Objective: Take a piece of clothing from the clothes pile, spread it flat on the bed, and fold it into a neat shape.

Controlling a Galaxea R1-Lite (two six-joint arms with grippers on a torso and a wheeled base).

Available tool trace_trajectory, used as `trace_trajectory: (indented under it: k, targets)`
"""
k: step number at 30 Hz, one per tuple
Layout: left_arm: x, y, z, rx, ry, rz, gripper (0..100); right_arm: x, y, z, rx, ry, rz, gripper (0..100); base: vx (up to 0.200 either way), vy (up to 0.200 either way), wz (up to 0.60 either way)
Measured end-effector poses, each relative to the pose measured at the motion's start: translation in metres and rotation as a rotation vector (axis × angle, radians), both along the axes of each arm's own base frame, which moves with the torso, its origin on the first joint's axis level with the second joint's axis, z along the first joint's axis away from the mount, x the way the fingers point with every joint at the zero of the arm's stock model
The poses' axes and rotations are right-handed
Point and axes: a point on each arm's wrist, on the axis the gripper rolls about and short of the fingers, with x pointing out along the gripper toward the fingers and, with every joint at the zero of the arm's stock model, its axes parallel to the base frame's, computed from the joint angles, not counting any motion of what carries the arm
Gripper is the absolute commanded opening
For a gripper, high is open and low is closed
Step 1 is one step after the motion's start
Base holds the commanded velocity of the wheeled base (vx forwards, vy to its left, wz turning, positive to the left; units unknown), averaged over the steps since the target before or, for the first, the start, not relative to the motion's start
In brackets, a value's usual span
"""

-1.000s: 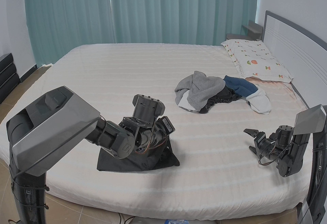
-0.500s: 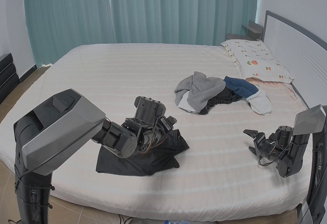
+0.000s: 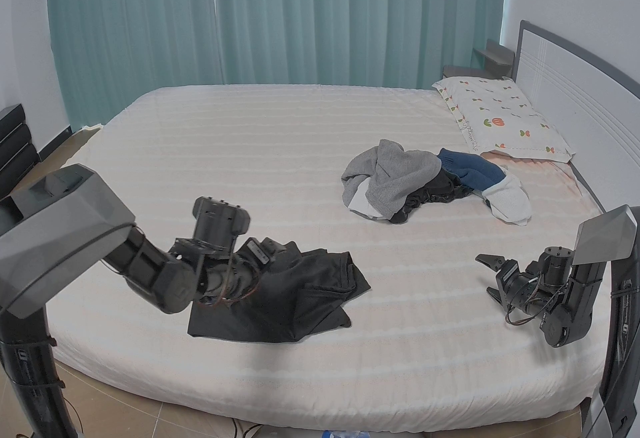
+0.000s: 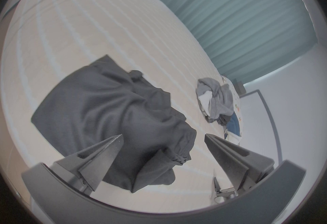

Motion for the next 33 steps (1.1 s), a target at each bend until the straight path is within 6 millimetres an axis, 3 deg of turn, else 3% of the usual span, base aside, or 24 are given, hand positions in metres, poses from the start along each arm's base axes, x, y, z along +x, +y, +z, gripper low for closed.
trace_trajectory:
  k: [8, 15, 20, 24, 33]
  targets:
    - [-0.015, 0.063, -0.003, -0.147, -0.033, 0.122, 100, 0.0, 0.0, 0.0, 0.0, 0.001, 0.0, 100, 0.0, 0.0, 0.0]
    - [-0.015, 0.098, -0.003, -0.296, -0.088, 0.204, 100, 0.0, 0.0, 0.0, -0.001, 0.002, 0.0, 100, 0.0, 0.0, 0.0]
    - [-0.017, 0.124, -0.008, -0.327, -0.062, 0.248, 100, 0.0, 0.001, -0.001, -0.004, 0.003, 0.003, 100, 0.0, 0.2, 0.0]
    - [-0.017, 0.135, -0.013, -0.334, -0.048, 0.271, 100, -0.001, 0.002, -0.002, -0.016, 0.002, 0.009, 100, 0.0, 0.2, 0.0]
    - [-0.02, 0.14, -0.02, -0.329, -0.022, 0.285, 100, -0.002, 0.003, -0.003, -0.022, 0.007, 0.014, 100, 0.0, 0.2, 0.0]
